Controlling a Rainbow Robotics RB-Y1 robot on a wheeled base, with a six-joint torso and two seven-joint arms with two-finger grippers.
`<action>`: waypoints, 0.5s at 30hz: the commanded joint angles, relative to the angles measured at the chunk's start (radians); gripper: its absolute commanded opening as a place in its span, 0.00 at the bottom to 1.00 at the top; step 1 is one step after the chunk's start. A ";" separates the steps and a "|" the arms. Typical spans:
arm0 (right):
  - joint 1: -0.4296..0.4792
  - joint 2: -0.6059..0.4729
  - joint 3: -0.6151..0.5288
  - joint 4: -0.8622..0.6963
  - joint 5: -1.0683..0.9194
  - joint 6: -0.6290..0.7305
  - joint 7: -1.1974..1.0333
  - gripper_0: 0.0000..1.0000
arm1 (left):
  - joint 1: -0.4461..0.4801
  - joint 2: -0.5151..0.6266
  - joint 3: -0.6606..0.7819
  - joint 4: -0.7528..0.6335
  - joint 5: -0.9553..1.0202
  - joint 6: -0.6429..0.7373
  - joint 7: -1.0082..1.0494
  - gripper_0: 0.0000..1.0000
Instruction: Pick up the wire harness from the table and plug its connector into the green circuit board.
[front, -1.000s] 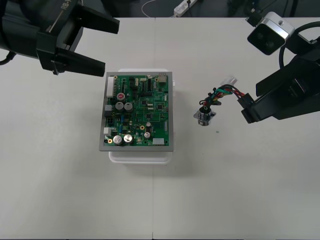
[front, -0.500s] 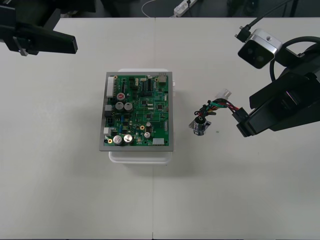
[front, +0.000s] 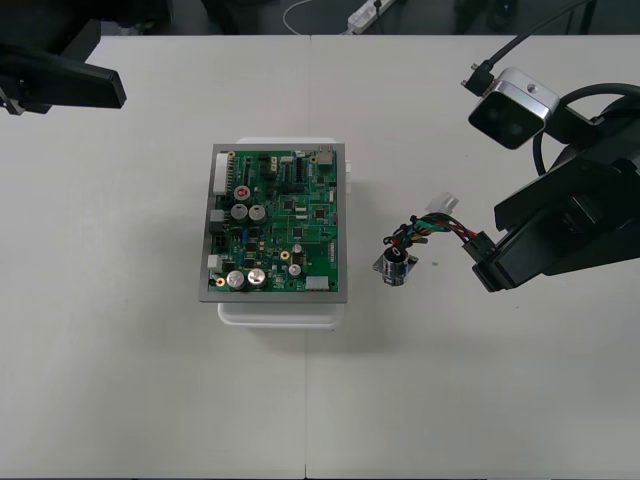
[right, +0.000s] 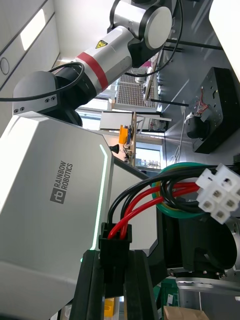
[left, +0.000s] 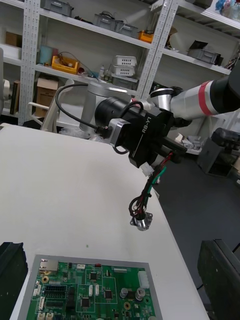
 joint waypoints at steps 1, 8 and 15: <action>-0.002 -0.025 0.014 -0.028 -0.019 -0.004 0.003 0.00 | 0.030 0.046 0.030 -0.053 0.019 -0.028 -0.081 1.00; -0.046 -0.016 0.058 -0.023 -0.021 -0.004 0.003 0.00 | 0.038 0.046 0.028 -0.059 0.042 -0.028 -0.103 1.00; -0.085 -0.004 0.114 -0.006 -0.028 -0.004 0.003 0.00 | 0.044 0.046 -0.018 -0.082 0.063 -0.028 -0.126 1.00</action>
